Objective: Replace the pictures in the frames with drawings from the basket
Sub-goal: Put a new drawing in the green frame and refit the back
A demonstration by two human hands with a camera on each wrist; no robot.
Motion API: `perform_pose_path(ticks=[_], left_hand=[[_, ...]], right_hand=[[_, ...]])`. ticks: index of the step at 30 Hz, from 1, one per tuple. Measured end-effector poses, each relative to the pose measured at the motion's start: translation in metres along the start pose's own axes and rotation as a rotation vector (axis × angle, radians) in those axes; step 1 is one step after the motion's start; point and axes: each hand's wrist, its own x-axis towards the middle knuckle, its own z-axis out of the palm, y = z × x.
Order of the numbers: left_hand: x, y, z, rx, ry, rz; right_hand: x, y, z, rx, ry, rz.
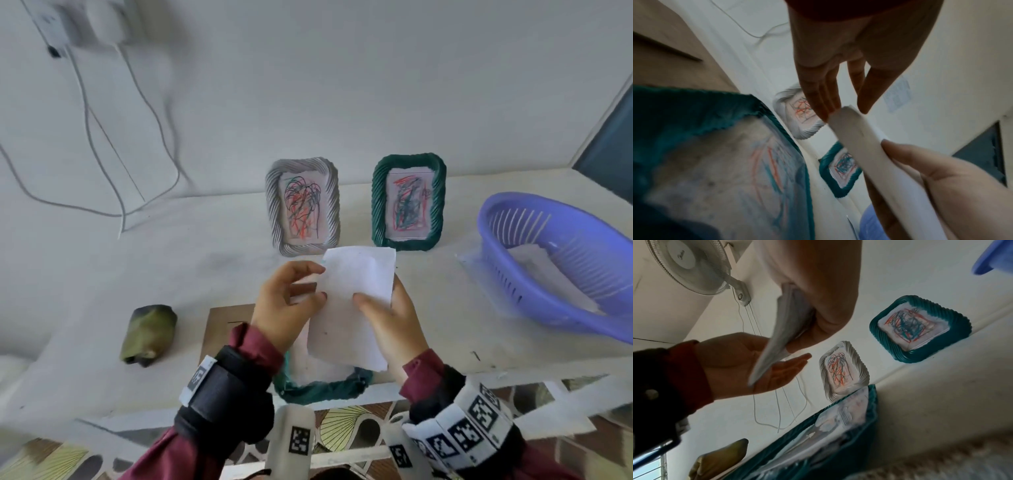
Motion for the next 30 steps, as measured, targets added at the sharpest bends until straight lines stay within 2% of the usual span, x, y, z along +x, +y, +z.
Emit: perform_pose_path(ticks=[3,7,11,16,22,30], left_hand=[[-0.004,-0.004,-0.016,-0.018,-0.009,-0.118],[-0.009,-0.007,-0.027,0.06,0.03,-0.202],[-0.013,-0.02,-0.033,0.309,0.091,-0.228],[-0.017,-0.034,-0.032,0.582,0.034,-0.218],[-0.017,-0.046,-0.03,0.727,-0.014,-0.191],[-0.012,-0.046,-0.028,0.677,0.028,-0.198]], right_hand=[[0.001,0.006,0.005,-0.095,-0.002,-0.003],[0.002,0.016,0.003,-0.297,0.009,-0.012],[0.0,0.026,-0.001,-0.632,-0.029,-0.06],[-0.004,0.035,-0.001,-0.92,-0.101,-0.081],[-0.011,0.036,0.004,-1.093,-0.142,-0.104],[-0.014,0.034,0.011,-1.137,-0.113,-0.117]])
